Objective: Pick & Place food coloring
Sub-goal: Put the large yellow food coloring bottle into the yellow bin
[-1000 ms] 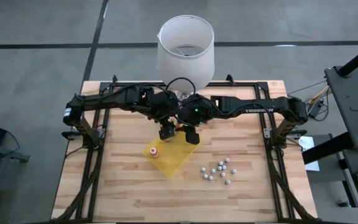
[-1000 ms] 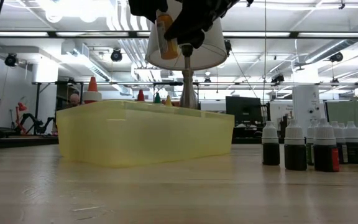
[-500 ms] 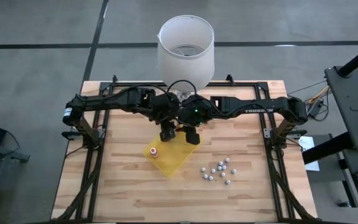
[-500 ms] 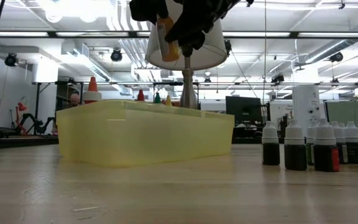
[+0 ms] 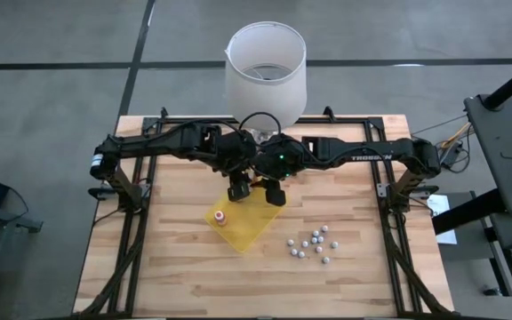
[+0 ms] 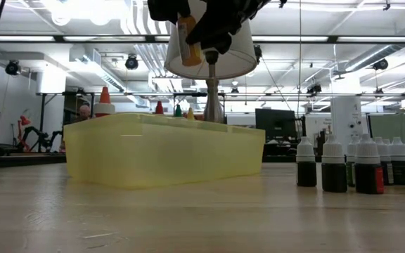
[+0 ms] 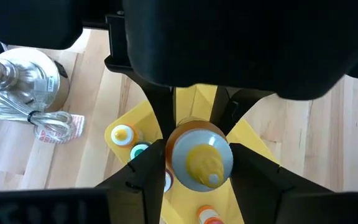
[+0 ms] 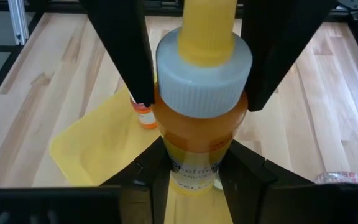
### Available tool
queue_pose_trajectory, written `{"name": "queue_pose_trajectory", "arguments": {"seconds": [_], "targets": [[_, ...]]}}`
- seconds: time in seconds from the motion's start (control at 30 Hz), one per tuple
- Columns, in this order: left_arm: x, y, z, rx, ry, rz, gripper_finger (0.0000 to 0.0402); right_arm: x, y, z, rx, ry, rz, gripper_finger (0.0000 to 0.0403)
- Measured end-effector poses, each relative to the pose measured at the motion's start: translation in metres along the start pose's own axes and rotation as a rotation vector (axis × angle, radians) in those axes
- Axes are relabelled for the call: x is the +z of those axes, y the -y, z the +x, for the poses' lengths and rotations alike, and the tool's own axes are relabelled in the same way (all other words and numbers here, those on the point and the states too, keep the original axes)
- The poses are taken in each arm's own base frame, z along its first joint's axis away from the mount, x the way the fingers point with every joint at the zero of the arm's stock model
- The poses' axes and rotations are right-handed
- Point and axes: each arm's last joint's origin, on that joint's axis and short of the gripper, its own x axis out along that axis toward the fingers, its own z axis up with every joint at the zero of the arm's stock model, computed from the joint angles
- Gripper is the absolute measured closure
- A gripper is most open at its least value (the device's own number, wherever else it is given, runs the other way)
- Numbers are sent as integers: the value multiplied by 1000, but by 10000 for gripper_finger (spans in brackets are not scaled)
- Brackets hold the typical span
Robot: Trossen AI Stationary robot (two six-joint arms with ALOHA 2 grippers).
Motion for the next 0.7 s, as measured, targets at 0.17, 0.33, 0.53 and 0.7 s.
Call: {"name": "queue_pose_trajectory", "arguments": {"seconds": [0.17, 0.33, 0.53, 0.7], "targets": [[0, 0, 0, 0, 0, 14, 263, 0, 0, 0, 0, -1, 0, 292], [0, 0, 0, 0, 1, 18, 275, 0, 0, 0, 0, -4, 0, 293], [1, 0, -1, 0, 4, 23, 277, 0, 0, 0, 1, -3, 1, 293], [1, 0, -1, 1, 10, 21, 267, 0, 0, 0, 0, -1, 0, 293]]}}
